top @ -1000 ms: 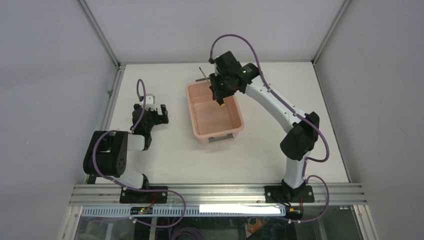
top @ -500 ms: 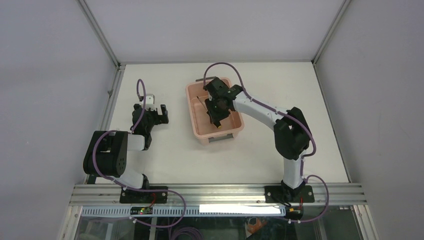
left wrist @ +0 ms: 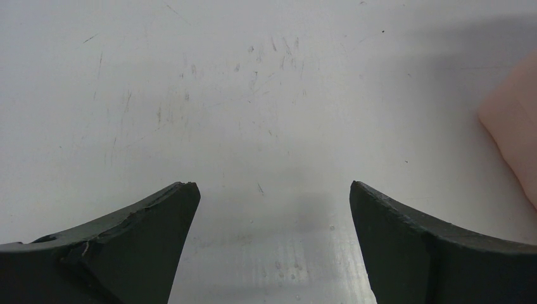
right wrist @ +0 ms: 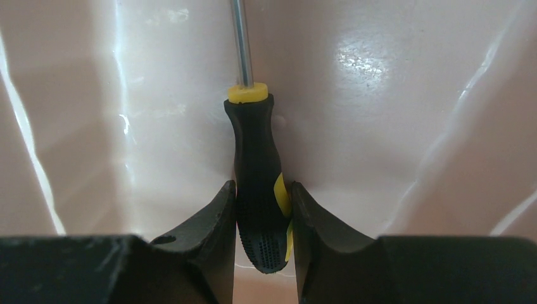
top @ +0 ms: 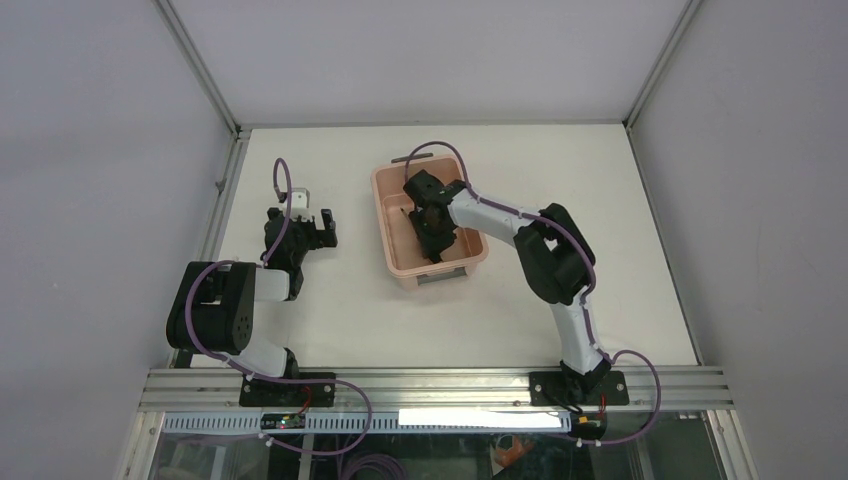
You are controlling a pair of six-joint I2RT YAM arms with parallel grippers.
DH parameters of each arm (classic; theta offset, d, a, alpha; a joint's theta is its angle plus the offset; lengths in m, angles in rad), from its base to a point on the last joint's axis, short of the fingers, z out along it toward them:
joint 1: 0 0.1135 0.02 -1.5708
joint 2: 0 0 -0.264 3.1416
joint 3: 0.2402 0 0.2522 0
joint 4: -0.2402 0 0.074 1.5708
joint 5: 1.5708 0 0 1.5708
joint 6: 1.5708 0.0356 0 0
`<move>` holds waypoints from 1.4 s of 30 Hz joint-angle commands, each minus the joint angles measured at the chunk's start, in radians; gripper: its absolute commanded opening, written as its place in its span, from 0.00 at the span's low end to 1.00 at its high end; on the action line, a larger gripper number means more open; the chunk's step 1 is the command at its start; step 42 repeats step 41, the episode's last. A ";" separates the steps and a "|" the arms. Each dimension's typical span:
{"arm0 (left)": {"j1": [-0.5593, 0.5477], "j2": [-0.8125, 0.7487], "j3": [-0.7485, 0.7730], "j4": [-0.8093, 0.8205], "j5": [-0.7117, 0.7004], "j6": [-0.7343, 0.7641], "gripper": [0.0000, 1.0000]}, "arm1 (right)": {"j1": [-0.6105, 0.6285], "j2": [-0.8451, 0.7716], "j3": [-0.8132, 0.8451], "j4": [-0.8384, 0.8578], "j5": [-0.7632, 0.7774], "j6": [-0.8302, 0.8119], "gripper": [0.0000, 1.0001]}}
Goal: Put the screwdriver in the bin
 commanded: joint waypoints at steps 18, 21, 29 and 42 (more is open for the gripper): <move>-0.007 -0.029 0.000 0.026 0.010 -0.018 0.99 | -0.048 -0.321 0.277 -0.134 0.204 -0.103 0.99; -0.007 -0.029 0.000 0.026 0.010 -0.018 0.99 | -0.124 -0.357 0.272 -0.175 0.276 -0.105 0.99; -0.006 -0.029 0.000 0.026 0.010 -0.018 0.99 | -0.457 -0.505 0.157 -0.188 0.357 -0.090 0.99; -0.007 -0.028 0.000 0.026 0.009 -0.018 0.99 | -0.580 -0.679 -0.037 -0.061 0.447 -0.088 0.99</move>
